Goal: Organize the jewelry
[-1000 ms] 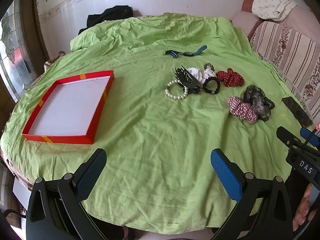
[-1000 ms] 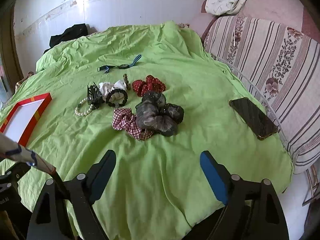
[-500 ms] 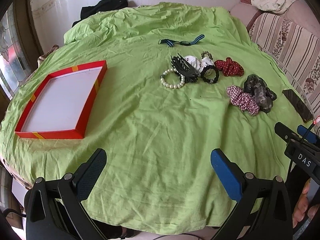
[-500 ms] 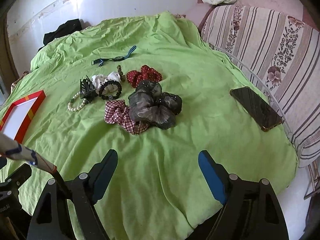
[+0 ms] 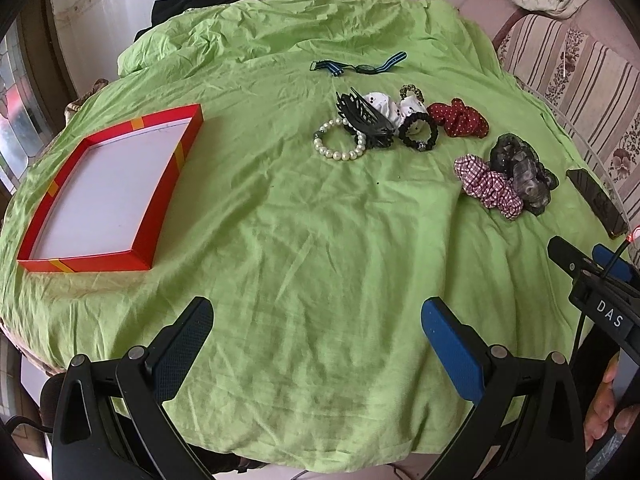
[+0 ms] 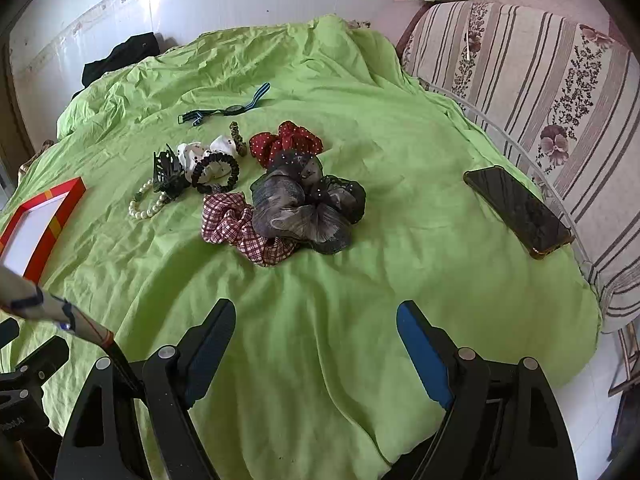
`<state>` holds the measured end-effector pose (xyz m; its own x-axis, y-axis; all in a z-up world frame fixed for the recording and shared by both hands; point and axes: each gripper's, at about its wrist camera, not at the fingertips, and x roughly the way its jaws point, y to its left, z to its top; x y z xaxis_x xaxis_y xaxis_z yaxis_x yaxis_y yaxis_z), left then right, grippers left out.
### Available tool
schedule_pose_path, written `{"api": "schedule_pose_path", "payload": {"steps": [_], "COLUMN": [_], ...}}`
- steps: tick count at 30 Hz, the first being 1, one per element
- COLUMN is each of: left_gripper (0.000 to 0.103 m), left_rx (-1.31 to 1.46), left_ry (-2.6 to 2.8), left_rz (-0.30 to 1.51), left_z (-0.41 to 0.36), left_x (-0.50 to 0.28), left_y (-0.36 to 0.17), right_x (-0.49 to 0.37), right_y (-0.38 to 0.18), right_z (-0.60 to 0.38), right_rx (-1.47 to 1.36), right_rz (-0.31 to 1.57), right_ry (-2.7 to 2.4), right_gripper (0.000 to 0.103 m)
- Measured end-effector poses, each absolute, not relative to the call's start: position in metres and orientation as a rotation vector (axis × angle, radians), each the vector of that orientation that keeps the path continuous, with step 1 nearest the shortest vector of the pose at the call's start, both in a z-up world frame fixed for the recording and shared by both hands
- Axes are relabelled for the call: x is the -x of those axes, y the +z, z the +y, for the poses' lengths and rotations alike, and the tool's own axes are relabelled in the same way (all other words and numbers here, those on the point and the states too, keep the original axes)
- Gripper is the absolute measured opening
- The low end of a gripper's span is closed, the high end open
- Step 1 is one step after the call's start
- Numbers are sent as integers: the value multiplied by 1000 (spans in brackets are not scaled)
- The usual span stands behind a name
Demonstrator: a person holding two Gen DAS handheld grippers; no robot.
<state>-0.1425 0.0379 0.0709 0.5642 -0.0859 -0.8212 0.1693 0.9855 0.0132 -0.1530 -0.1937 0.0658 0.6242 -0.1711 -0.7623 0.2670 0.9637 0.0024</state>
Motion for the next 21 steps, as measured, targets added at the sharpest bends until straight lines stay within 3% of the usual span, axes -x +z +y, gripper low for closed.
{"api": "schedule_pose_path", "payload": {"steps": [21], "left_gripper": [103], "left_rx": [-98], "left_ry": [-161], "left_rz": [990], "left_z": [36], "left_x": [137], "left_y": [61], "right_x": [149], "right_y": [58], "right_z": [-202], "right_rx": [-141], "right_rz": [873], "right_ry": [-258], "right_gripper": [86]}}
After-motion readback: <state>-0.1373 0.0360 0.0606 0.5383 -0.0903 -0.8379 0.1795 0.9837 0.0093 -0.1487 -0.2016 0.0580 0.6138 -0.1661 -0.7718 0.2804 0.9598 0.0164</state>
